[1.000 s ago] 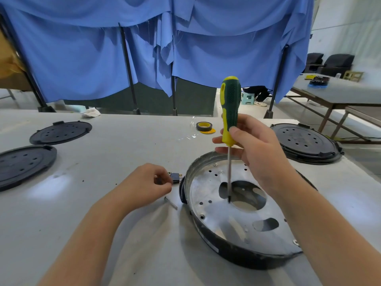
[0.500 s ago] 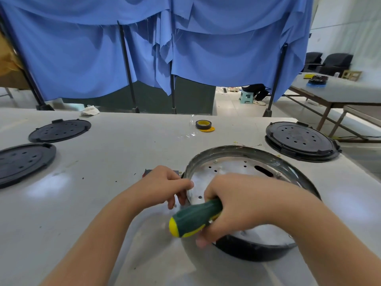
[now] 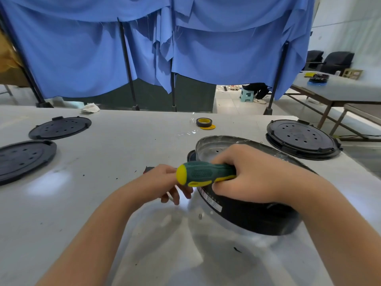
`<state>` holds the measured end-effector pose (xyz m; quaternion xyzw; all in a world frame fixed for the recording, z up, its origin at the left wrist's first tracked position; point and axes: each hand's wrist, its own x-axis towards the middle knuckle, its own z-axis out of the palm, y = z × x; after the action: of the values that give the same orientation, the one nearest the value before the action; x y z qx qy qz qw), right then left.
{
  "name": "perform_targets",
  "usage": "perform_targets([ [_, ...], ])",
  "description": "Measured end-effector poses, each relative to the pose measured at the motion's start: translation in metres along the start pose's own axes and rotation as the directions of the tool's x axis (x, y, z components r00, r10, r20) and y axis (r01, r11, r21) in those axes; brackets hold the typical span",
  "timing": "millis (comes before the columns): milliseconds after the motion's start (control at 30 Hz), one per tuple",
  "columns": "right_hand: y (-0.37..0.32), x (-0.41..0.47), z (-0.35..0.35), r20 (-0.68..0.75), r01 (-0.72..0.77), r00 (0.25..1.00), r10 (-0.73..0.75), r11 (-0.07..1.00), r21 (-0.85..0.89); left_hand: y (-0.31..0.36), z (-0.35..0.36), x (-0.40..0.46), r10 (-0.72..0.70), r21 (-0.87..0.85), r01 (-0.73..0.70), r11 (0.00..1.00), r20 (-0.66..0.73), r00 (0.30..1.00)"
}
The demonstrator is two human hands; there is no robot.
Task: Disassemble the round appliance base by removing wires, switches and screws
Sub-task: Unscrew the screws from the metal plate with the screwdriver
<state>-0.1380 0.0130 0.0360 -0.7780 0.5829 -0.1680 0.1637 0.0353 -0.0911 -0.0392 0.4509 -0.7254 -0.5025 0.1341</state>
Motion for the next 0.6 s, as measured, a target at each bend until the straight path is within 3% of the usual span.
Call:
perform_targets([
  [200, 0.0, -0.004, -0.007, -0.012, 0.005, 1.0, -0.005, 1.0, 0.016, -0.004, 0.009, -0.01, 0.158, 0.381, -0.204, 0.902, 0.149, 0.976],
  [367, -0.001, -0.003, -0.004, 0.0, -0.009, 1.0, 0.009, 0.999, 0.035, -0.009, 0.023, -0.008, 0.18, 0.468, -0.192, 0.863, 0.072, 0.981],
  [500, -0.001, -0.003, -0.004, 0.023, -0.012, 1.0, 0.011, 0.999, 0.039, -0.009, 0.021, -0.01, 0.199, 0.472, -0.205, 0.857, 0.063, 0.978],
  [600, 0.0, -0.002, -0.001, 0.034, -0.018, 0.999, 0.018, 1.0, 0.022, -0.01, 0.002, -0.012, 0.241, 0.448, -0.208, 0.869, -0.018, 0.97],
])
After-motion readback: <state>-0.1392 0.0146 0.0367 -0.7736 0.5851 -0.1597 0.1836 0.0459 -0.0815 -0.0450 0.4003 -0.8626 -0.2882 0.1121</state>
